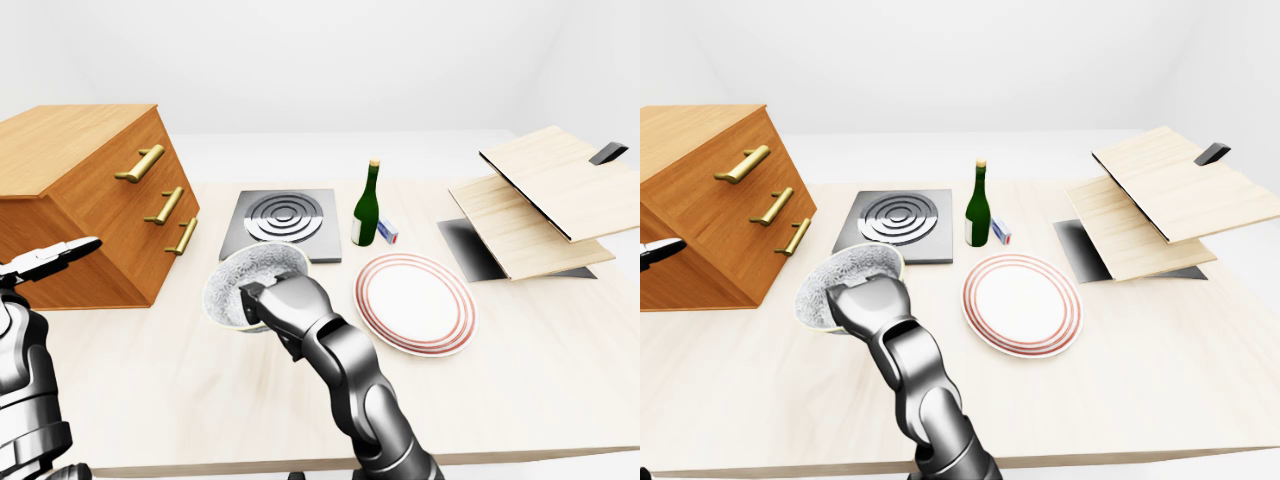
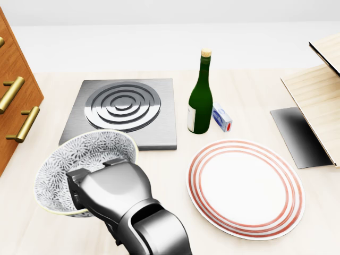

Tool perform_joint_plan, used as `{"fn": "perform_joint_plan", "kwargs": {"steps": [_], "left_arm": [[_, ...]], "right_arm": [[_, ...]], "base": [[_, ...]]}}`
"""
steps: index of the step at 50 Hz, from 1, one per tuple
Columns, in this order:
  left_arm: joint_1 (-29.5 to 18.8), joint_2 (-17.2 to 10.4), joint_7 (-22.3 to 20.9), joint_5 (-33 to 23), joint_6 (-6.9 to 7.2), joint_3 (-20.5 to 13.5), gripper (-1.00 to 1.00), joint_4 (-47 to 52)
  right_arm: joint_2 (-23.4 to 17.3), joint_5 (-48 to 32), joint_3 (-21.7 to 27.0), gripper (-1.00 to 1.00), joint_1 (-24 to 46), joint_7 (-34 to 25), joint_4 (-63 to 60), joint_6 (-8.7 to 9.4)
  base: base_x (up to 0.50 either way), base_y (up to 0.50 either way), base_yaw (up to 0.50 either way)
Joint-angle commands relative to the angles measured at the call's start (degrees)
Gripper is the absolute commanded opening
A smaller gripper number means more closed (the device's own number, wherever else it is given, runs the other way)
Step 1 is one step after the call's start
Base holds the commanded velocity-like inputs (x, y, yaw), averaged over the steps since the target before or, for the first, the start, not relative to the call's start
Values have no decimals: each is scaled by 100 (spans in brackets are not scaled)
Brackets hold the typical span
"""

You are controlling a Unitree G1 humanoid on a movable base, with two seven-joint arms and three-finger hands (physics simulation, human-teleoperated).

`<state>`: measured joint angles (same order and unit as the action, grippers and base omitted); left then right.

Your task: Pick up the akita bowl and put it on the plate.

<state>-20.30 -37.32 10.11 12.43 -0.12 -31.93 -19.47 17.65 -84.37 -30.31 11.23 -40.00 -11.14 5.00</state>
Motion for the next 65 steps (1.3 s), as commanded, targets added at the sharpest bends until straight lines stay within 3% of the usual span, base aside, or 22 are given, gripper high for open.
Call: {"fn": "perform_joint_plan", "kwargs": {"steps": [1, 2, 4, 5, 6, 7, 11, 39, 65], "left_arm": [[-139, -40, 10, 15, -488, 168, 100, -643], [-128, -47, 19, 27, -488, 171, 100, -618], [-33, -54, 38, 73, -320, 132, 100, -359], [-28, -51, 39, 72, -311, 129, 100, -344], [50, -56, 50, 105, -121, 77, 100, -96], [80, -47, 49, 104, -31, 45, 100, 18], [105, -13, 15, 66, 47, -22, 100, 130], [216, 14, -52, 48, 92, -151, 100, 275], [-106, -124, 38, 27, -22, 61, 100, -145]], "right_arm": [[13, -158, 230, -100, 140, 0, -262, 0], [3, -147, 238, -100, 136, 0, -255, 0], [-12, -133, 269, -100, 152, 0, -262, 0], [-13, -132, 270, -100, 153, 0, -263, 0], [-30, -113, 350, -100, 212, 0, -303, 0], [-39, -107, 378, -100, 228, 0, -327, 0], [-128, -86, 534, -100, 289, 0, -503, 0], [-649, 143, 1055, -100, 186, 0, -1117, 0], [-993, 286, 1418, -100, 50, 0, -1538, 0]], "base": [[0, 0, 0], [0, 0, 0], [0, 0, 0], [0, 0, 0], [0, 0, 0], [0, 0, 0], [0, 0, 0], [0, 0, 0], [0, 0, 0]]}}
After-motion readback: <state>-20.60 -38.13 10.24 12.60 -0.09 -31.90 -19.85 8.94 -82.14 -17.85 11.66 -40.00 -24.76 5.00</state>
